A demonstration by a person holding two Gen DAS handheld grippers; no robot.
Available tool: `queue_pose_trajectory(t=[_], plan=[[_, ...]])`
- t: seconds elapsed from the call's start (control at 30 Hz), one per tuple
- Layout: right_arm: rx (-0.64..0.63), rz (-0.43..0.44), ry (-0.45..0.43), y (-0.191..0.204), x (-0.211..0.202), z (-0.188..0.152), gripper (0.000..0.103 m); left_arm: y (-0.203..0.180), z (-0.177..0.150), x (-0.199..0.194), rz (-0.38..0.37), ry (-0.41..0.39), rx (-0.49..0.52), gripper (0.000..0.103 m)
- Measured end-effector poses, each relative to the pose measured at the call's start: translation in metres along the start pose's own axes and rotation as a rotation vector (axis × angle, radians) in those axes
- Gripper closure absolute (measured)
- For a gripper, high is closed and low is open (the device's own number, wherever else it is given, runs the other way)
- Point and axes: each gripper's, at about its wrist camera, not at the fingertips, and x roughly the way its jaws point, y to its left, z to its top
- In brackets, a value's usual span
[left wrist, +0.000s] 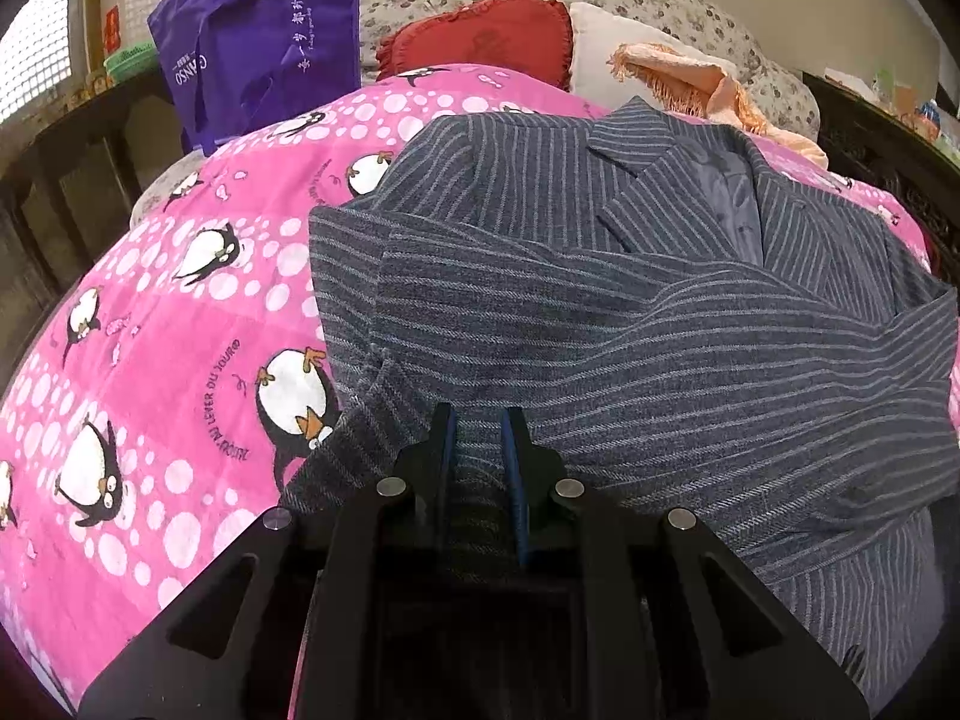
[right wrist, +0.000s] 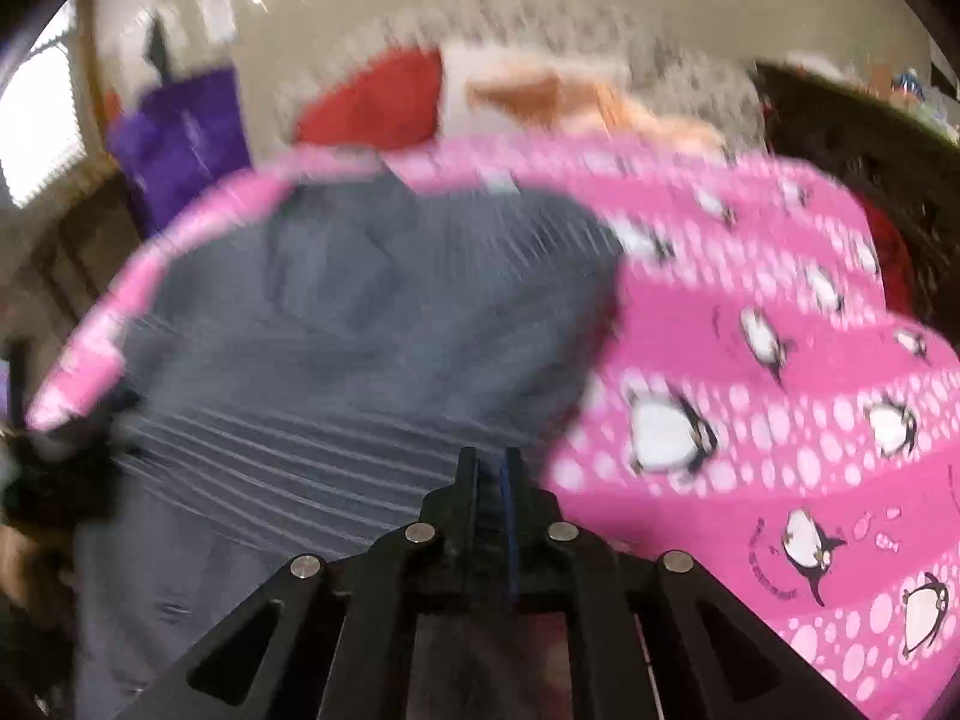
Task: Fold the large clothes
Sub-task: 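Release the sleeve with the right gripper and withdraw it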
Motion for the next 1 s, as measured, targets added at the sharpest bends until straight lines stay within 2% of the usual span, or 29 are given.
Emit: queue_pose_trajectory(t=[0.07,0.1,0.2,0.23,0.43,0.8,0.83,0.9,0.93,0.97,1.0], plan=[[-0.023,0.006,-0.018,0.017,-0.006,-0.004,0.09,0.001,0.0,0.0,-0.002,0.0,-0.001,0.088],[-0.05,0.008,0.007,0.027,0.001,-0.009,0.084,0.002,0.0,0.0,-0.009,0.0,-0.007,0.088],[-0.081,-0.027,0.084,0.028,0.036,-0.036,0.077,0.007,0.0,0.0,-0.033,-0.001,-0.024,0.088],[-0.084,-0.022,0.03,0.027,0.033,-0.042,0.076,0.007,0.0,0.0,-0.037,-0.001,-0.027,0.088],[-0.121,-0.077,0.012,0.037,0.033,-0.047,0.073,0.009,0.0,0.0,-0.041,-0.001,-0.029,0.088],[-0.112,-0.09,0.012,0.03,0.04,-0.047,0.067,0.01,-0.001,-0.002,-0.047,-0.004,-0.033,0.088],[-0.112,-0.095,0.012,0.03,0.041,-0.047,0.064,0.01,-0.001,-0.002,-0.05,-0.004,-0.035,0.088],[-0.102,-0.124,0.017,0.029,0.042,-0.046,0.046,0.011,-0.001,-0.002,-0.055,-0.004,-0.039,0.088],[-0.081,-0.149,0.024,0.025,0.044,-0.045,0.025,0.011,-0.001,-0.002,-0.057,-0.004,-0.041,0.088],[-0.036,-0.166,0.037,0.017,0.046,-0.044,0.018,0.012,-0.001,-0.002,-0.06,-0.004,-0.042,0.088],[0.036,-0.13,0.056,0.003,0.049,-0.043,0.017,0.012,-0.001,-0.002,-0.06,-0.004,-0.042,0.088]])
